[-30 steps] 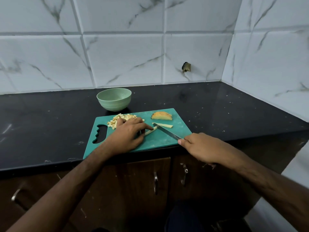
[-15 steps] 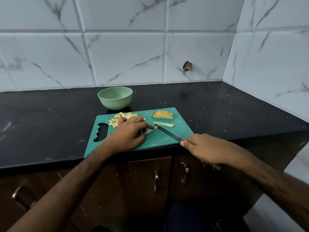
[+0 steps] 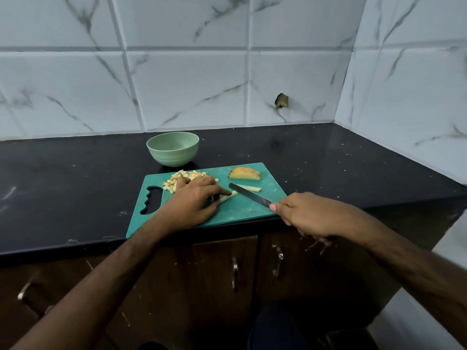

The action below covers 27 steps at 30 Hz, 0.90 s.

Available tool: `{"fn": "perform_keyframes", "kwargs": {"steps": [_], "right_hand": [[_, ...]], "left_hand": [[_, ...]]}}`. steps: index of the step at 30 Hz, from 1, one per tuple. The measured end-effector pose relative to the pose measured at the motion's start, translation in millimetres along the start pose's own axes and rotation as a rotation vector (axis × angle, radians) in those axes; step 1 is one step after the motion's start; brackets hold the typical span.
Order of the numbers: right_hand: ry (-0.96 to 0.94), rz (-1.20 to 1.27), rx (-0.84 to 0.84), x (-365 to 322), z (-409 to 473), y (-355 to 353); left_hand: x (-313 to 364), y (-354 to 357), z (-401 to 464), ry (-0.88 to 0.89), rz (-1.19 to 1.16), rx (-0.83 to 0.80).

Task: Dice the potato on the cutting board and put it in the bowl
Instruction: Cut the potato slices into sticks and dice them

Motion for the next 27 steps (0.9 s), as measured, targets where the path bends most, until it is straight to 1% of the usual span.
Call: {"fn": "perform_keyframes", "kwargs": {"steps": [4, 10, 12, 16, 22, 27], "right_hand": [[0.000, 0.029, 0.001, 4, 6, 10], [0.044, -0.008, -0.033, 13, -4, 11], [0.037, -0.018, -0.012, 12, -8, 1], [-0.001, -0.017, 0.101, 7, -10, -9], [-0.029, -0.069, 0.104, 4, -1, 20], [-0.019, -0.135, 0.109, 1, 1, 15]], "left_hand": [[0, -1, -1, -0.001, 0.000, 0.005], [-1, -1, 0, 0.000, 0.005, 0.022], [-1, -3, -1, -0.003, 0.000, 0.048], [-4, -7, -3, -0.018, -0.004, 0.095], [-5, -8, -4, -0.023, -0.006, 0.113], [-6, -10, -4, -0.037, 0.002, 0.132]]}}
Point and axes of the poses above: each hand's wrist, its own z-axis towards the middle knuckle, its own y-axis out of the palm, x = y × z, the point moved 10 cm from there along z, towards the middle knuckle, and after that the axes turned 8 degrees about z, right-handed, at the moved point
